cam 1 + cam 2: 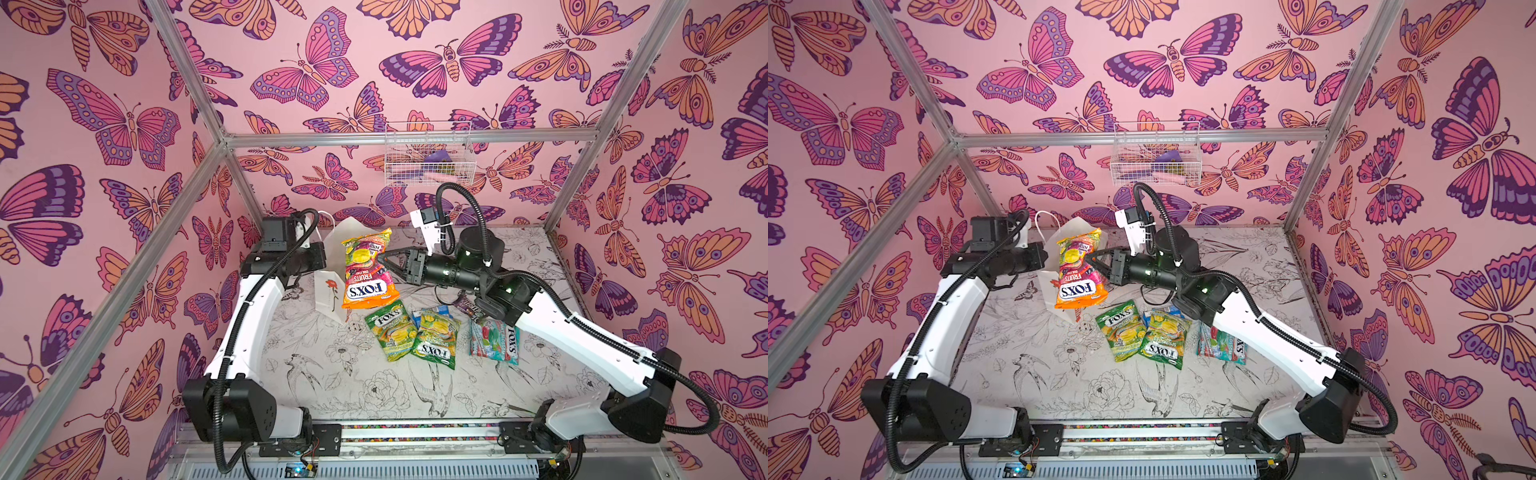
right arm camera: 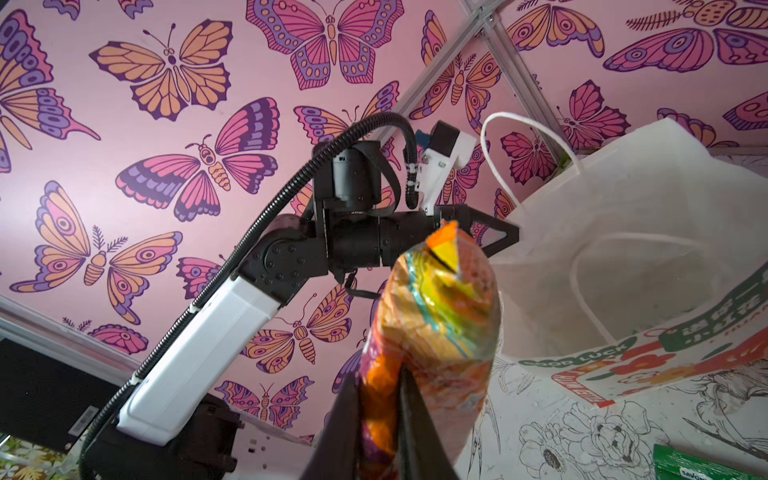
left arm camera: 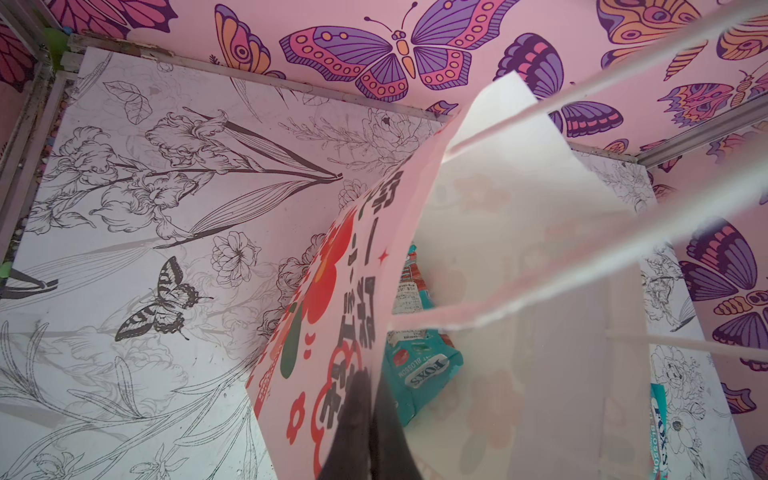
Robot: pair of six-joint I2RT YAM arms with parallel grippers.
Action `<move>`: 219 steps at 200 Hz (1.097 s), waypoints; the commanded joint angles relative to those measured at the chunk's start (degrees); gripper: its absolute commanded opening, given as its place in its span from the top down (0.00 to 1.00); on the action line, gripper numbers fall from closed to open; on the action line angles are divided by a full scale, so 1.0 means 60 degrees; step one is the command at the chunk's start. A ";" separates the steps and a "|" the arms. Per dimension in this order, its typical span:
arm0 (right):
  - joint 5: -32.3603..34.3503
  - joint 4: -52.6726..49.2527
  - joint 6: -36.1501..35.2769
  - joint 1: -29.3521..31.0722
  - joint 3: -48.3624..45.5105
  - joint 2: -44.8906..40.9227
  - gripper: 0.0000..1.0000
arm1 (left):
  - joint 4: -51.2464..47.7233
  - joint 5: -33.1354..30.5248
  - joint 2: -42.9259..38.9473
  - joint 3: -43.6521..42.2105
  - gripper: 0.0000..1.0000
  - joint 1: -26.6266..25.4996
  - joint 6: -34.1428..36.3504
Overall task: Place the snacks into the paper bag
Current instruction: 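Carry the orange Fox's bag with the right gripper over the paper bag opening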
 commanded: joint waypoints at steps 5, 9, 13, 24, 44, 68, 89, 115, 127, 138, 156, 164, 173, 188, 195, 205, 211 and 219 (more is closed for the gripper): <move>0.1000 0.1065 0.0617 -0.0001 0.0247 0.0208 1.00 | 0.0304 -0.0009 -0.0248 -0.0218 1.00 -0.0250 -0.0291; 0.1100 0.1096 0.0642 0.0014 0.0254 0.0237 1.00 | 0.0316 -0.0066 -0.0259 -0.0225 1.00 -0.0286 -0.0326; 0.1193 0.1119 0.0656 0.0010 0.0293 0.0278 1.00 | 0.0327 -0.0132 -0.0281 -0.0244 1.00 -0.0306 -0.0351; 0.1390 0.1047 0.0666 -0.0002 0.0449 0.0394 1.00 | 0.0354 -0.0301 -0.0331 -0.0277 1.00 -0.0365 -0.0410; 0.1684 0.0711 0.0703 0.0012 0.0983 0.0705 1.00 | 0.0424 -0.0516 -0.0432 -0.0362 1.00 -0.0445 -0.0517; 0.2030 0.0389 0.0770 0.0011 0.1511 0.1039 1.00 | 0.0469 -0.0513 -0.0465 -0.0393 1.00 -0.0527 -0.0560; 0.2499 -0.0021 0.0765 0.0006 0.1876 0.1214 1.00 | 0.0469 -0.0550 -0.0475 -0.0409 1.00 -0.0616 -0.0559; 0.2962 -0.0392 0.0759 0.0010 0.2135 0.1574 1.00 | 0.0480 -0.0517 -0.0509 -0.0409 1.00 -0.0666 -0.0548; 0.3065 -0.0534 0.0719 -0.0001 0.2229 0.1668 1.00 | 0.0486 -0.0535 -0.0557 -0.0413 1.00 -0.0670 -0.0546; 0.3155 -0.0695 0.0705 0.0007 0.2308 0.1748 1.00 | 0.0494 -0.0557 -0.0568 -0.0424 1.00 -0.0673 -0.0549; 0.3321 -0.0873 0.0663 0.0003 0.2440 0.1890 1.00 | 0.0514 -0.0565 -0.0615 -0.0450 1.00 -0.0683 -0.0577; 0.3388 -0.0943 0.0657 0.0002 0.2484 0.1957 1.00 | 0.0528 -0.0551 -0.0616 -0.0464 1.00 -0.0690 -0.0577; 0.3476 -0.1024 0.0673 -0.0005 0.2529 0.2031 1.00 | 0.0531 -0.0537 -0.0613 -0.0468 1.00 -0.0700 -0.0577; 0.3568 -0.1191 0.0730 -0.0059 0.2602 0.2108 1.00 | 0.0537 -0.0499 -0.0624 -0.0461 1.00 -0.0701 -0.0569; 0.3612 -0.1231 0.0778 -0.0063 0.2591 0.2146 1.00 | 0.0543 -0.0480 -0.0627 -0.0468 1.00 -0.0709 -0.0566; 0.3699 -0.1333 0.0847 -0.0090 0.2591 0.2187 1.00 | 0.0554 -0.0476 -0.0641 -0.0457 1.00 -0.0709 -0.0560; 0.3738 -0.1376 0.0872 -0.0103 0.2594 0.2219 1.00 | 0.0542 -0.0469 -0.0641 -0.0468 1.00 -0.0712 -0.0572; 0.3756 -0.1433 0.0914 -0.0117 0.2591 0.2260 1.00 | 0.0566 -0.0462 -0.0656 -0.0468 1.00 -0.0719 -0.0576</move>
